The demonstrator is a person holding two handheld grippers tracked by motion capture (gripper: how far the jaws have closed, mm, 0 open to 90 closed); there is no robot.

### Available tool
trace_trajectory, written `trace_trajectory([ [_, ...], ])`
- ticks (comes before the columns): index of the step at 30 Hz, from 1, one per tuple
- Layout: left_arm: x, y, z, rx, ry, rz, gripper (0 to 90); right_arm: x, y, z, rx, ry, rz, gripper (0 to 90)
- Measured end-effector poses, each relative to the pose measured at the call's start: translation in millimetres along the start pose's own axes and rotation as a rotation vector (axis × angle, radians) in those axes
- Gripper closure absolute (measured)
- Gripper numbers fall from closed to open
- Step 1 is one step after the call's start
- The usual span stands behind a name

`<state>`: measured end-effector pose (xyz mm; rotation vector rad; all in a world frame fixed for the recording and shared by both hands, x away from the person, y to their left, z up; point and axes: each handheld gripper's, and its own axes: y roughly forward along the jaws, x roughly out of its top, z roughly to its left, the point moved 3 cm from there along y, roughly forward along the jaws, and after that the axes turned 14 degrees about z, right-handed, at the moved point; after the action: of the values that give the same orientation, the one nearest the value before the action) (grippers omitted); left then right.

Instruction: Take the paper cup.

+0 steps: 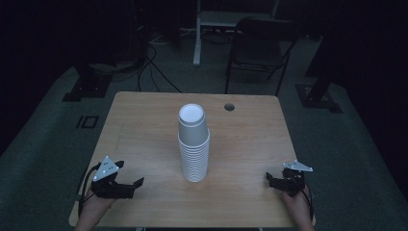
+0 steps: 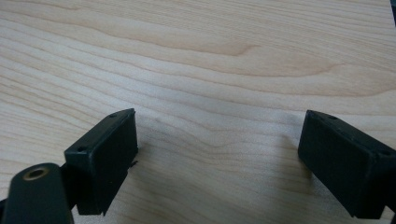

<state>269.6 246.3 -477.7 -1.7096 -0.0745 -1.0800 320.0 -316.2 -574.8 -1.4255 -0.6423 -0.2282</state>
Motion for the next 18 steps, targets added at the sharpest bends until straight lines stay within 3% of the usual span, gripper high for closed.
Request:
trace_trajectory([
  [2,5.5,0.7,-3.8,-0.01,0.018,-0.011,1.5,0.0,0.0,0.0,0.0,0.0,0.0,11.2],
  [4,9.9,2.9,-7.8,-0.049,0.04,-0.021,1.5,0.0,0.0,0.0,0.0,0.0,0.0,11.2],
  [11,27.1,6.6,-19.6,-0.057,0.086,-0.036,1.5,0.0,0.0,0.0,0.0,0.0,0.0,11.2],
  [18,42.0,7.1,-31.2,-0.101,0.131,-0.053,1.5,0.0,0.0,0.0,0.0,0.0,0.0,11.2],
])
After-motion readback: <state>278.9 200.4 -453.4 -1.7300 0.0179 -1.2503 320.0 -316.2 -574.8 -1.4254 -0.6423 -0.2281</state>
